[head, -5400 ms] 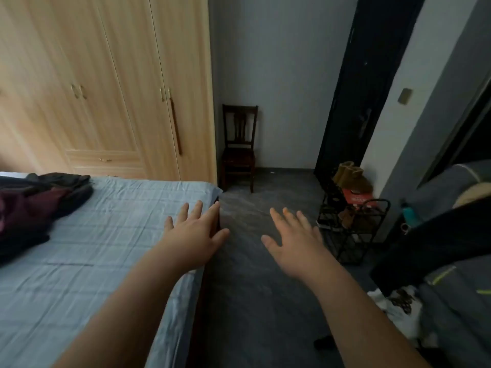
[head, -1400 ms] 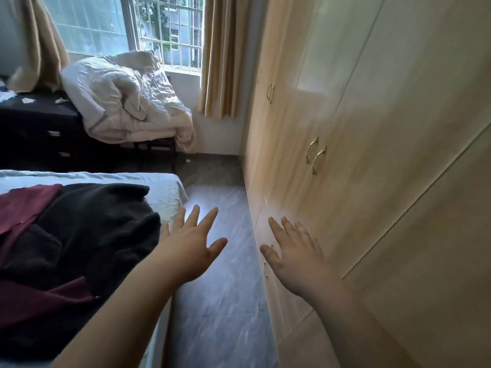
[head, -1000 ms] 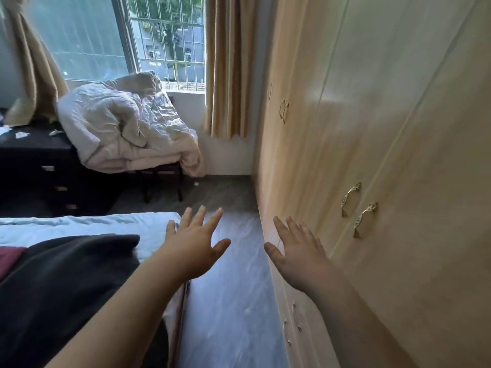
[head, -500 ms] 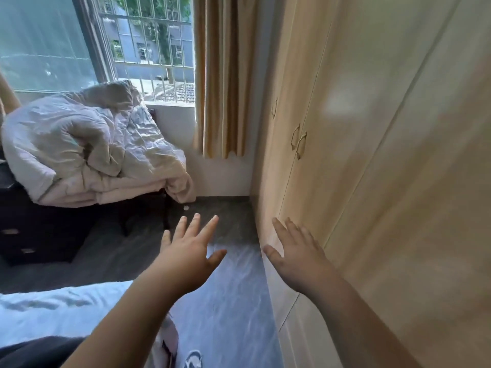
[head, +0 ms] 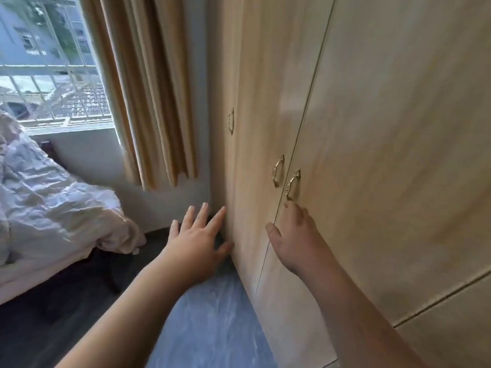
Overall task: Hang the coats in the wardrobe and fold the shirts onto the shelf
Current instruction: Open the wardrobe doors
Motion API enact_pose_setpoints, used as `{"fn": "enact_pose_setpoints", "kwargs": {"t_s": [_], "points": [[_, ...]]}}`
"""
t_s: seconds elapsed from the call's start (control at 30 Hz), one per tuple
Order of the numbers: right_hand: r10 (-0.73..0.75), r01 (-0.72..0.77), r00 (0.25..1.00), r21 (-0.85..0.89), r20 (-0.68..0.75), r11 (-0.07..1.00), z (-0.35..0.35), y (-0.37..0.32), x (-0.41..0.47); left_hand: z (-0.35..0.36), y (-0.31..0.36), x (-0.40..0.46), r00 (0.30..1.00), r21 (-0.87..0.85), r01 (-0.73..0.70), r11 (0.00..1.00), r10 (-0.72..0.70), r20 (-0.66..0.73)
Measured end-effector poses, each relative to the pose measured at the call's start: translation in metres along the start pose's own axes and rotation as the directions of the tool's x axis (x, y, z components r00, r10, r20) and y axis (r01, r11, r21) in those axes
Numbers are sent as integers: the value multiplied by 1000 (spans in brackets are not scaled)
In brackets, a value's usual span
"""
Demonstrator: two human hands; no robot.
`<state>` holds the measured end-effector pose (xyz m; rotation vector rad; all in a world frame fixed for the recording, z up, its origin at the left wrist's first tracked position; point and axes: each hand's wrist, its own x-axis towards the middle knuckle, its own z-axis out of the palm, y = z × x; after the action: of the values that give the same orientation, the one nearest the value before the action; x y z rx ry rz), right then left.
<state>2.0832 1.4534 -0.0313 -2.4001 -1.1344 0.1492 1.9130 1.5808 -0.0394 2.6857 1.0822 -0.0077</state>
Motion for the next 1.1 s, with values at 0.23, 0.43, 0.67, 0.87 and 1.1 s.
{"fn": "enact_pose_setpoints", "kwargs": {"t_s": [0.23,0.43,0.67,0.87,1.1], "points": [[169,-142,966,145,-198,979,51,28,113,7,-4,147,984,108,-159,981,149,96],[323,-267,873,197,-367,944,85,17,149,1,-10,240,948,134,-273,953,243,205],[446,-329,779,319,-440,889,101,13,163,3,8,299,793,77,-574,815,530,300],[623,-447,618,438,-480,780,113,-28,164,-2,-6,316,560,8,-812,583,776,289],[753,-633,390,440,-531,637,167,-139,111,-15,-71,298,326,19,-935,354,836,441]]}}
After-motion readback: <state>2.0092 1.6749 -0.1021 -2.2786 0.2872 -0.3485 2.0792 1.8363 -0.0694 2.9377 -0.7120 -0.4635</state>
